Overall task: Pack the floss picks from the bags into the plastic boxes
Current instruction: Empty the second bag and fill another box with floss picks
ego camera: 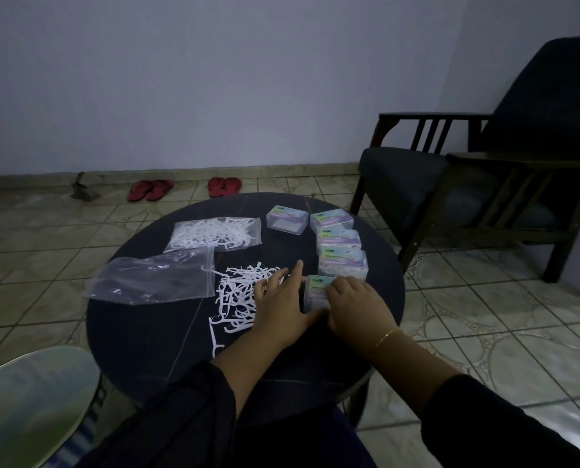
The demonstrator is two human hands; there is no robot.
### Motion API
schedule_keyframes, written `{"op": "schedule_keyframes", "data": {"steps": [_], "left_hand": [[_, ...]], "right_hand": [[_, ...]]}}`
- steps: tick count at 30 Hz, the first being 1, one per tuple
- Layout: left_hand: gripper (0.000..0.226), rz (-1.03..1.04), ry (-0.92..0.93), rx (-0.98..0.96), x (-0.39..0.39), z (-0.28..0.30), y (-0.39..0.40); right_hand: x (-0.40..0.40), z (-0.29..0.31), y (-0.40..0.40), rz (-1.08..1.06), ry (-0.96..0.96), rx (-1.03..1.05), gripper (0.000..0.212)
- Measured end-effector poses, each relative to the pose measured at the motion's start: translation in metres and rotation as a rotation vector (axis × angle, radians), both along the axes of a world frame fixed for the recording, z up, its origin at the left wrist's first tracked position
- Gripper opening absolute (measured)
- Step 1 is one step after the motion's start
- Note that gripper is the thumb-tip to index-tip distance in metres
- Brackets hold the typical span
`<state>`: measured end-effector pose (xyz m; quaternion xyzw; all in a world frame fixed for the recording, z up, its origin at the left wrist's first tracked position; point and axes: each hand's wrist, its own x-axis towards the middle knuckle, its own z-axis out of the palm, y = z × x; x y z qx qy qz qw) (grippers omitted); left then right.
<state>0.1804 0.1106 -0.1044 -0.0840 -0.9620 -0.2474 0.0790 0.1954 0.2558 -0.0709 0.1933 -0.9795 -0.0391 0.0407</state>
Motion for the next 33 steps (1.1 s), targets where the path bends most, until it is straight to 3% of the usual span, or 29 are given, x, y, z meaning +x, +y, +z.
{"op": "schedule_keyframes", "data": {"steps": [33], "left_hand": [[0.085, 0.067, 0.029, -0.019, 0.006, -0.007, 0.002]], "right_hand": [[0.008, -0.006, -0.013, 0.042, 0.056, 0.257, 0.044]]}}
